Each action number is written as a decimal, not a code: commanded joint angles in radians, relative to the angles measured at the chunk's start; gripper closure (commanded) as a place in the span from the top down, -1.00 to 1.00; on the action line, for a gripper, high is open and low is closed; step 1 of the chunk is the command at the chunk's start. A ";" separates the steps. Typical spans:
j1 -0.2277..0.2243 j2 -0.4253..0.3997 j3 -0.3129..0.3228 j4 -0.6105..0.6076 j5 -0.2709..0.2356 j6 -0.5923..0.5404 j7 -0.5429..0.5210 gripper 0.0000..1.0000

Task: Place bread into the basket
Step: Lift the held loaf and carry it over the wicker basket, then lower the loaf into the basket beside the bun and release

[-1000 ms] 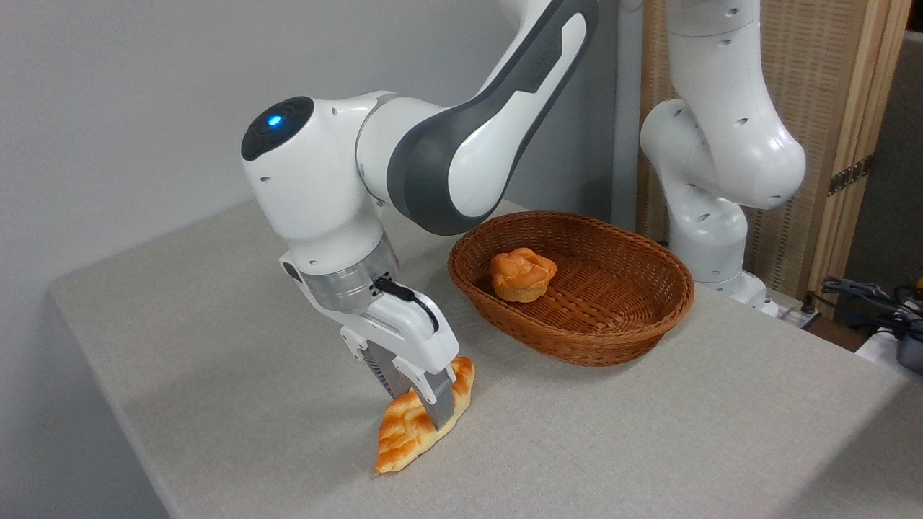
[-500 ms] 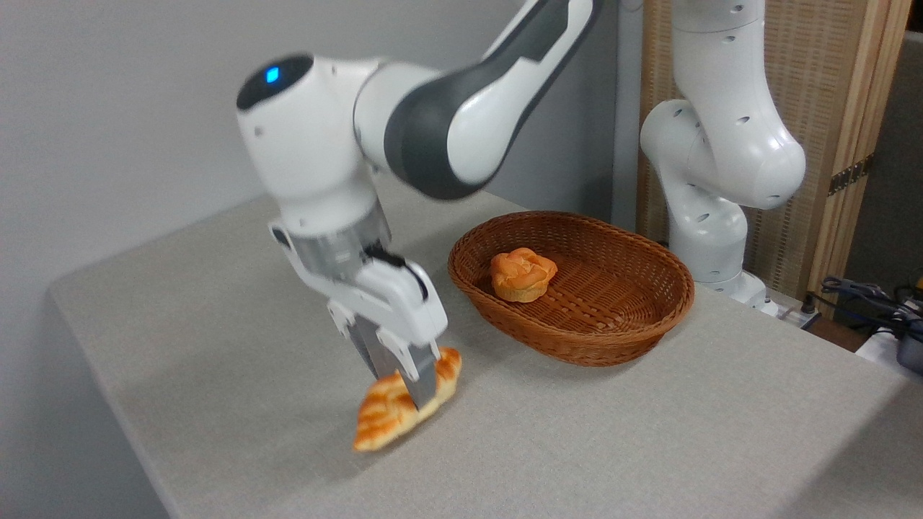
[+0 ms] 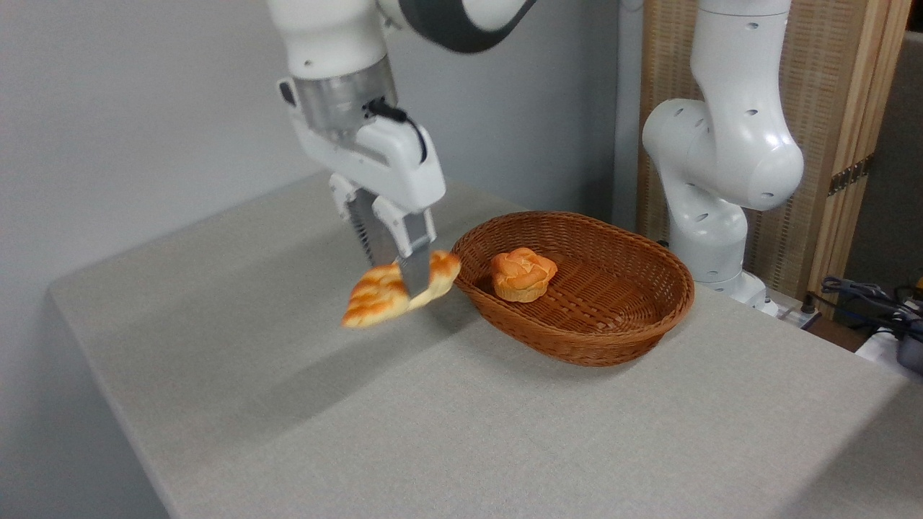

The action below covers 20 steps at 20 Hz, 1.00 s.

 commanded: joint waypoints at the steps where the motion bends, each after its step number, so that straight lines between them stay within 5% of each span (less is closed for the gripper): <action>1: -0.021 -0.109 0.007 -0.084 -0.006 -0.109 0.043 0.14; 7: -0.021 -0.214 0.013 -0.217 -0.004 -0.278 0.119 0.25; 13: -0.020 -0.215 0.016 -0.291 0.011 -0.372 0.231 1.00; 20: -0.018 -0.201 0.018 -0.293 0.011 -0.364 0.242 1.00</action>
